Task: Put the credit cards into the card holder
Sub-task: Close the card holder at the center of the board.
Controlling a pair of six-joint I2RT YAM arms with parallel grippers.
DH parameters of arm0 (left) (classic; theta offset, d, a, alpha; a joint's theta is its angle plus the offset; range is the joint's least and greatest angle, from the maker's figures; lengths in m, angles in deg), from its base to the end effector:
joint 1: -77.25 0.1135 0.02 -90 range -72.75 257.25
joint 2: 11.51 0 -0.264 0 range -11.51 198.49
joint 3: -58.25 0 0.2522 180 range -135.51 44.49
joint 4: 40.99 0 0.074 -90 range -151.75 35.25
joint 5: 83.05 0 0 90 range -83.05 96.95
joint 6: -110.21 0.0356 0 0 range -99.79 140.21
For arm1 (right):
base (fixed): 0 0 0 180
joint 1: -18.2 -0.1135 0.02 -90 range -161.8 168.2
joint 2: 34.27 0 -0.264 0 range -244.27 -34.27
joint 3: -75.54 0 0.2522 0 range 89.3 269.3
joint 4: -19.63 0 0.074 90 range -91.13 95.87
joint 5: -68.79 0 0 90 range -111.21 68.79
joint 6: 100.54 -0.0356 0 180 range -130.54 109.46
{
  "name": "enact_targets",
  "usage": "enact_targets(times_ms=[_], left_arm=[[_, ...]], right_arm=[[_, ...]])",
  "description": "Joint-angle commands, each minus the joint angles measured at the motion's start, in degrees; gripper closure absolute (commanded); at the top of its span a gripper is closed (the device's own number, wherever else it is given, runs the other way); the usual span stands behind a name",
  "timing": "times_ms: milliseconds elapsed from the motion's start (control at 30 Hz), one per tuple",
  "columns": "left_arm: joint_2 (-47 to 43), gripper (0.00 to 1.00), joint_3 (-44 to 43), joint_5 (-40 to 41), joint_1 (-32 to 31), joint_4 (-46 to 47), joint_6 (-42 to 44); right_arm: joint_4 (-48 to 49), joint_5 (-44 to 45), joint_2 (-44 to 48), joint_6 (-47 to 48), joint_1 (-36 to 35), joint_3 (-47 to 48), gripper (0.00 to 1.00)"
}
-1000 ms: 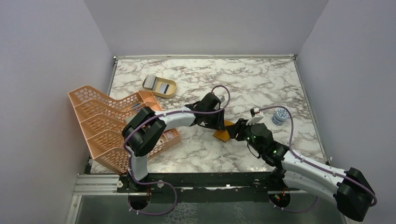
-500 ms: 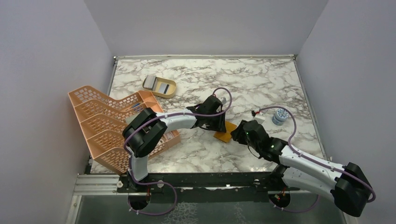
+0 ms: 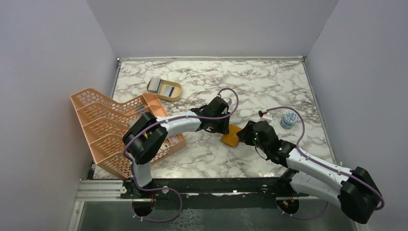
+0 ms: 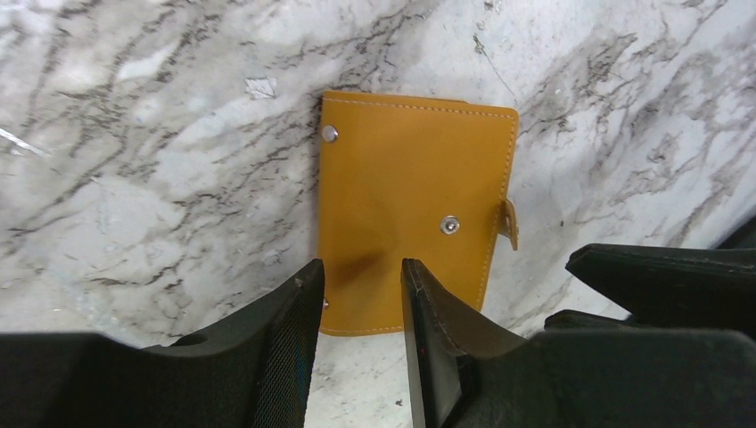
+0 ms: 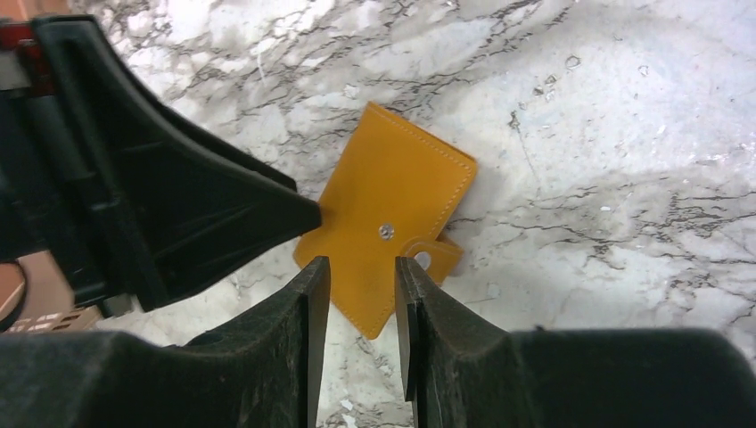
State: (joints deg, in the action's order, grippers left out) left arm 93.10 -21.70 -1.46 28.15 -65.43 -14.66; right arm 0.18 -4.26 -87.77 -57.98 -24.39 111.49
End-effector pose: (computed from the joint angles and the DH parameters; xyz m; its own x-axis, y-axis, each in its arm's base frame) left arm 0.2496 -0.2962 0.1812 -0.8694 0.1398 -0.4740 0.3820 0.7987 -0.4650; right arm 0.1467 0.1208 0.1846 -0.6502 0.3593 -0.6694 0.0044 0.8829 0.4696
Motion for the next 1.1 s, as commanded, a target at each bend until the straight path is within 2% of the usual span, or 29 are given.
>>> enact_targets(times_ms=[0, 200, 333, 633, 1067], left_arm=[[-1.1, 0.7, -3.8, 0.6, 0.0, -1.2, 4.2], [1.4, 0.87, -3.3, -10.7, 0.1, 6.1, 3.9], [4.8, 0.95, -2.8, -11.5, 0.1, 7.9, 3.6], [7.2, 0.95, -2.4, -4.7, 0.1, 5.0, 4.5], [4.9, 0.94, 0.0, -3.9, 0.2, 6.6, 1.9]], right_arm=[[2.9, -6.2, -1.8, 1.7, 3.7, -1.5, 0.67], [1.1, -7.0, 1.4, -0.1, 6.2, -3.0, 0.68], [1.6, -8.4, 1.3, -1.0, 6.6, -3.6, 0.68], [4.7, -10.0, -0.2, -4.4, 6.6, -4.8, 0.68], [12.0, -10.3, -4.8, -3.5, 6.6, -5.6, 0.7]])
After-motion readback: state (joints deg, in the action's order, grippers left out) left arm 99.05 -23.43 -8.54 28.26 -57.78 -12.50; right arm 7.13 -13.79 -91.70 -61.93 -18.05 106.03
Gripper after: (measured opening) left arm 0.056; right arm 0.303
